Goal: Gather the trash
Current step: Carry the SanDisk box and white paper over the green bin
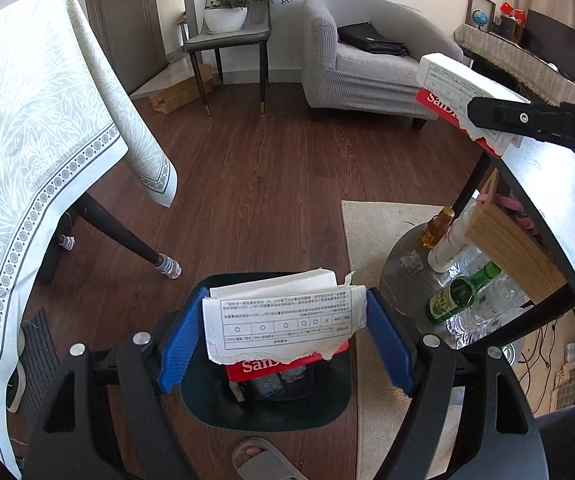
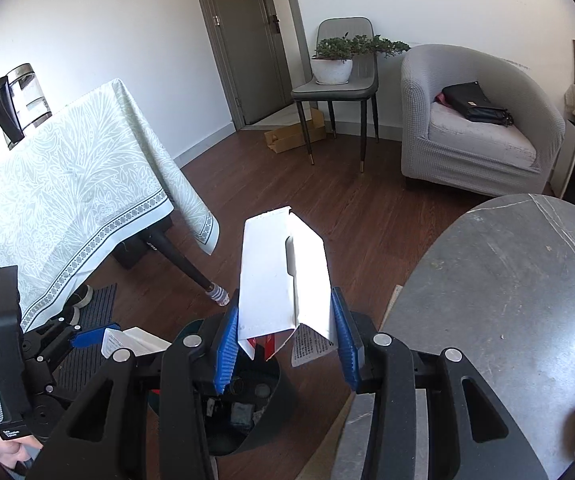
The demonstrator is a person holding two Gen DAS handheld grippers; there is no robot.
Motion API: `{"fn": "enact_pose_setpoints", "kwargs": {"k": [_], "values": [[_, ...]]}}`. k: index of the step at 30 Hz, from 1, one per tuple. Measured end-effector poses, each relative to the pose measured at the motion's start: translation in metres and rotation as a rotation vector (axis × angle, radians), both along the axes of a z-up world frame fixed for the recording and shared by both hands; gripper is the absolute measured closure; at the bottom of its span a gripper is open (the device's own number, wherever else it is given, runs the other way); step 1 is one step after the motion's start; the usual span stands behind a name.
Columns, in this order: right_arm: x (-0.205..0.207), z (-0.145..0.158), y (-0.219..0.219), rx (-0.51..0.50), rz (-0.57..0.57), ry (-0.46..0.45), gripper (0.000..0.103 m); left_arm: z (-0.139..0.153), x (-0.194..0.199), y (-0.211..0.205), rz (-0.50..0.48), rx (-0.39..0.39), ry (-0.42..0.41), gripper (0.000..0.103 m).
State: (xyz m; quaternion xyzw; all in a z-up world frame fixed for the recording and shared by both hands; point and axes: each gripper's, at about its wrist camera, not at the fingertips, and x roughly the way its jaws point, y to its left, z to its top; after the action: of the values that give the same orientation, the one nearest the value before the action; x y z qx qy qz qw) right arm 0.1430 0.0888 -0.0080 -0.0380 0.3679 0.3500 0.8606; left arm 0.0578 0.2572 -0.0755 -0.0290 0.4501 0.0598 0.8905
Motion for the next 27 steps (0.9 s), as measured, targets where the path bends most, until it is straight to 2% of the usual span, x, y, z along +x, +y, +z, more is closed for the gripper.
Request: {"fn": "enact_pose_setpoints", "kwargs": {"k": [10,16,23,27], "values": [[-0.016,-0.021,0.053,-0.026,0.092,0.036,0.06,-0.045,-0.015,0.037,0.043,-0.006,0.123,0.023],[-0.026,-0.048,0.086,-0.076,0.145,0.088,0.06,-0.081,-0.017,0.052,0.059,-0.013,0.212,0.023],[-0.034,-0.079,0.115,-0.134,0.19,0.149,0.06,-0.11,-0.016,0.061,0.064,-0.05,0.269,0.023],[-0.039,-0.098,0.124,-0.171,0.207,0.18,0.061,-0.12,-0.012,0.064,0.061,-0.046,0.287,0.022]]}}
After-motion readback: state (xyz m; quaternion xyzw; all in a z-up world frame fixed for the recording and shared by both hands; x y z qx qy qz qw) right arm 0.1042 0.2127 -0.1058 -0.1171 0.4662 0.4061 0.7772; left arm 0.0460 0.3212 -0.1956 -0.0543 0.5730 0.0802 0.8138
